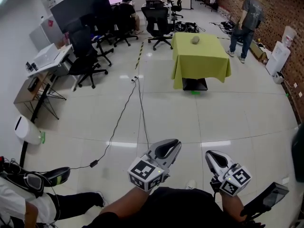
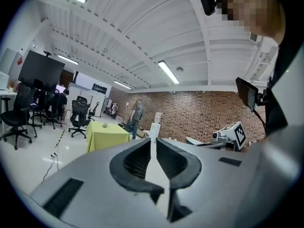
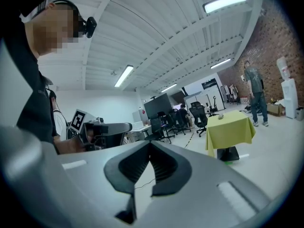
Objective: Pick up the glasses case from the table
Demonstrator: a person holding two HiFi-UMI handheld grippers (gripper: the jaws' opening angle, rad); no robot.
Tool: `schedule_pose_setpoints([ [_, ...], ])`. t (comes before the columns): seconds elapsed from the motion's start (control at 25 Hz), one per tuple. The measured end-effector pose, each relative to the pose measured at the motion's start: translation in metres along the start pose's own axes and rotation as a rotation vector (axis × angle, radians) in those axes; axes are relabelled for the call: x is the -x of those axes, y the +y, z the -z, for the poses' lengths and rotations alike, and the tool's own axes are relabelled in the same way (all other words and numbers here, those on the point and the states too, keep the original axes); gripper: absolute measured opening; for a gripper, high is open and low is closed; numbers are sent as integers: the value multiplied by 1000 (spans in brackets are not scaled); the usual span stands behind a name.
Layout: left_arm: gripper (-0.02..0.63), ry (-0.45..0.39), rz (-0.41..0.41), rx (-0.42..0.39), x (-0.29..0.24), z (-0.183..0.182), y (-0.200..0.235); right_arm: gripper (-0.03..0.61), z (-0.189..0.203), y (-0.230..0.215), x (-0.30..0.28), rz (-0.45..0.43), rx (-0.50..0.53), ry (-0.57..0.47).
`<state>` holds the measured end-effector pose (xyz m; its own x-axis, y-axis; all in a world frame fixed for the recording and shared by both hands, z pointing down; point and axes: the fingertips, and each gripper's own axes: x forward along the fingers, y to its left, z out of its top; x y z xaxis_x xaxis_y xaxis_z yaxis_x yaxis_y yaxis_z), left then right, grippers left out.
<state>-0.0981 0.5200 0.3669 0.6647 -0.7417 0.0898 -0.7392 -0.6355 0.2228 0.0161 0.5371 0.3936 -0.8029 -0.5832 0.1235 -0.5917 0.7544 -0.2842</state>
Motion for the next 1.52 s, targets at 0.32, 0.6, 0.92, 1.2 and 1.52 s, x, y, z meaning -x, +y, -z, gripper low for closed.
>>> schedule_pose_setpoints([
  [0.32, 43, -31, -46, 74, -46, -3, -3, 2, -14, -50, 13, -38, 5, -3],
  [0.6, 43, -42, -83, 83, -90, 0, -13, 2, -16, -99, 37, -51, -11, -4],
  [0.92, 43, -18, -115, 48, -128, 4, -27, 2, -10, -140, 55, -70, -40, -1],
  [1.2, 43, 22, -100, 21, -150, 6, -41, 2, -12, -159, 63, -74, -65, -11],
  [1.52, 43, 15, -109, 26, -155, 5, -31, 2, -11, -167, 49, -84, -68, 7],
])
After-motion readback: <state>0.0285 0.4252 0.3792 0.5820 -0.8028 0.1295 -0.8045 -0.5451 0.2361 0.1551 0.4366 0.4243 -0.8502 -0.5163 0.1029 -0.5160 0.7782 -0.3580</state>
